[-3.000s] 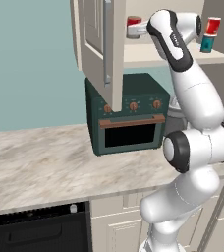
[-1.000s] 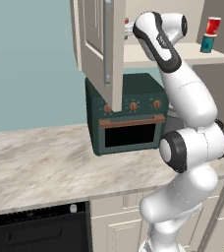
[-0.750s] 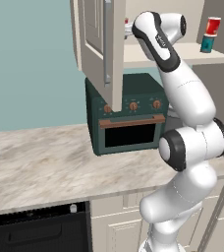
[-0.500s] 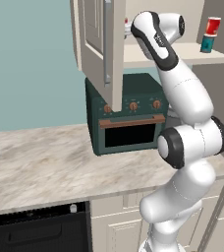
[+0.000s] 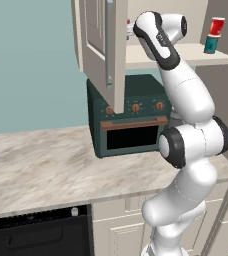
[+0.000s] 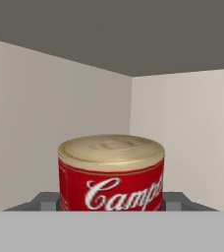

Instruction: Stack two cans on top of the other two cans in the cabinet.

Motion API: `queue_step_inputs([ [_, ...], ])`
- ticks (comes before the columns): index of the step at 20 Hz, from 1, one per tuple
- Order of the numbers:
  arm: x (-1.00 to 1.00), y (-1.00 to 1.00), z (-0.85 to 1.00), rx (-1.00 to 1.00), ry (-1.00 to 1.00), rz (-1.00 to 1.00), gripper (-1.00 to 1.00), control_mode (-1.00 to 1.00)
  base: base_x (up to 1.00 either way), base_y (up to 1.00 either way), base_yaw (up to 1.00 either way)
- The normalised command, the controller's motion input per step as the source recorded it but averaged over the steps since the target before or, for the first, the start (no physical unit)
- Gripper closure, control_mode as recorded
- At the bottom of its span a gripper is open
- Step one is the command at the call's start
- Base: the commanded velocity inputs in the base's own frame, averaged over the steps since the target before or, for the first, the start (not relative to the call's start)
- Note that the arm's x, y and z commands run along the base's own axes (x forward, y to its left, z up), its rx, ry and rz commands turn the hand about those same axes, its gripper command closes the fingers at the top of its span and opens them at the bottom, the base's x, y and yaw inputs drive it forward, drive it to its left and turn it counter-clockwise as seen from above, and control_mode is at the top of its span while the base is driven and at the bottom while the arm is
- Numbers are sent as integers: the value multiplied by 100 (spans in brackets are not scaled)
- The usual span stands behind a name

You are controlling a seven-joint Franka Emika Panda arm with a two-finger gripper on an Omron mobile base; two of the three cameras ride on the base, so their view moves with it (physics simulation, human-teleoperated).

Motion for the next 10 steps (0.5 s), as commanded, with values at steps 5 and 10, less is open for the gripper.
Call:
queue_step_inputs([
  [5, 1, -2, -16, 0, 0, 1, 100, -100, 0, 0, 0],
  [10, 1, -1, -5, 0, 0, 0, 100, -100, 0, 0, 0],
])
